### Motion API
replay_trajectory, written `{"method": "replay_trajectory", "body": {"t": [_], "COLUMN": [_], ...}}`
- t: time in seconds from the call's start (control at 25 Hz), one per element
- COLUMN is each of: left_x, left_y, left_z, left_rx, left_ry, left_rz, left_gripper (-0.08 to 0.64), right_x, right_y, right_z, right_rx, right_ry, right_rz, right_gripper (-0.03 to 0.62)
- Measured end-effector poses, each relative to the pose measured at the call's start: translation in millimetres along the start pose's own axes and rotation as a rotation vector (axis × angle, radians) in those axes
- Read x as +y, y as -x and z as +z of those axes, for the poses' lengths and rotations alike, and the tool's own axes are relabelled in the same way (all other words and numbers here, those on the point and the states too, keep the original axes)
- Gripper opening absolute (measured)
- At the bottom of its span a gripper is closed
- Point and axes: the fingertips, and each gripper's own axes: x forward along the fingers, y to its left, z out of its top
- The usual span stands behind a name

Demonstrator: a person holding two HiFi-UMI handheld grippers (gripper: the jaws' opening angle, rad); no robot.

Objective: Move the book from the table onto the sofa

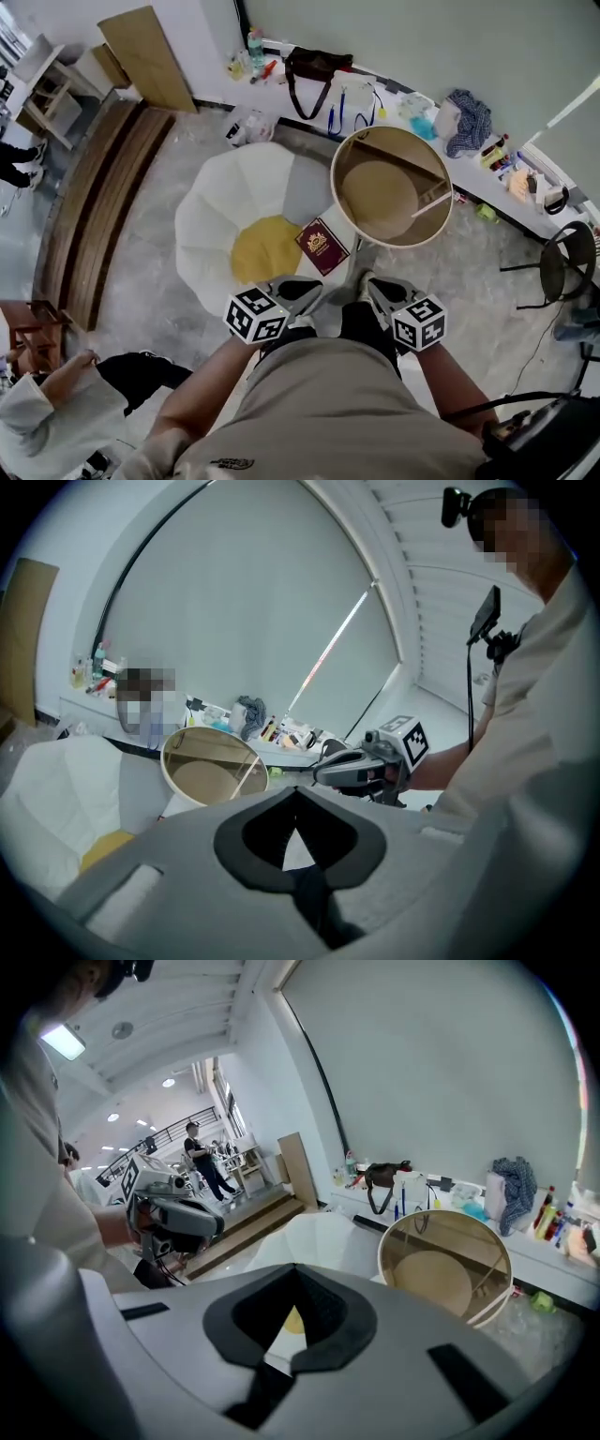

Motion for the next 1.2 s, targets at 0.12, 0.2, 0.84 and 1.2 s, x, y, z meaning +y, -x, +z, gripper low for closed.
{"method": "replay_trajectory", "body": {"t": [0.12, 0.2, 0.84, 1.2], "left_x": [-12.1, -19.9, -42.9, -43.3], "left_y": [9.3, 14.3, 46.1, 44.2], "left_z": [7.3, 9.9, -15.2, -35.1], "left_rx": [0.003, -0.001, -0.028, -0.004], "left_ry": [-0.038, -0.054, 0.000, 0.009], "left_rz": [-0.005, -0.006, 0.032, 0.036], "left_gripper": [0.008, 0.008, 0.008, 0.008], "right_x": [15.7, 25.3, 72.0, 75.1], "right_y": [9.4, 14.9, 26.6, 17.2], "right_z": [2.4, 4.9, 5.5, 1.1], "right_rx": [-0.015, -0.021, 0.007, 0.037], "right_ry": [0.003, 0.013, 0.110, 0.136], "right_rz": [-0.003, 0.000, 0.051, 0.062], "right_gripper": [0.012, 0.012, 0.012, 0.012]}}
